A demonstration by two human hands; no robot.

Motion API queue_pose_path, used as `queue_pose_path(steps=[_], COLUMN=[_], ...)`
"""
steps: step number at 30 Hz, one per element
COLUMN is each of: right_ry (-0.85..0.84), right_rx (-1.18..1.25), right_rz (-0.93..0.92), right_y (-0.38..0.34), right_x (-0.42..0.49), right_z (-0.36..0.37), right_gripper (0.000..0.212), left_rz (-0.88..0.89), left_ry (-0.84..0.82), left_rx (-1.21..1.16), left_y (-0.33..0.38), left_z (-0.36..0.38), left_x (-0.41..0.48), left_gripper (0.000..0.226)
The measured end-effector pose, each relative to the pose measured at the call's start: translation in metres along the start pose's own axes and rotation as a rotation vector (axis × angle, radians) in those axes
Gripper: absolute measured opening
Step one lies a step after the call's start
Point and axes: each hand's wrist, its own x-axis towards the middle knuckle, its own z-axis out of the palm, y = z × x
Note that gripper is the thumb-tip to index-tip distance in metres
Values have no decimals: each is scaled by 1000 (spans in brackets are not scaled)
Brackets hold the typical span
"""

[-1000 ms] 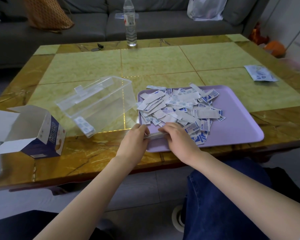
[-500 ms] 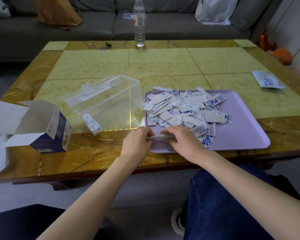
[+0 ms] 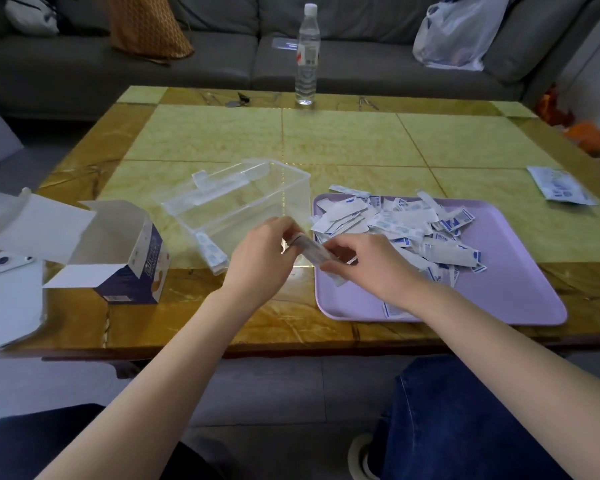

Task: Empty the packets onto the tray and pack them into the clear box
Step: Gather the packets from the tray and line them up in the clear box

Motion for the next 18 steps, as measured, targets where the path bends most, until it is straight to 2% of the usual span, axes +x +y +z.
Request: queue_pose_path(steps=[6,9,12,14,18], right_ry=[81,130,197,246,284], right_rx=[-46,-8,44,59,88], right_rz=[-40,-64,-85,-109,-153], right_y=[-23,-34,-48,-61,-85], right_x=[18,26,37,46,68], right_z=[0,-4,-9,-11,-6], right_gripper=[13,2,6,16,22], left_rz=[55,14,-76,-144,-275], left_ry=[143,269,267,276,251], left_rx=[68,242,401,373,270], left_y=[-5,-21,-40,-47,-56], left_z=[-31,-53,-64,-66,-66], left_x=[5,4,-2,-7,-11], left_gripper=[17,23,26,32,37])
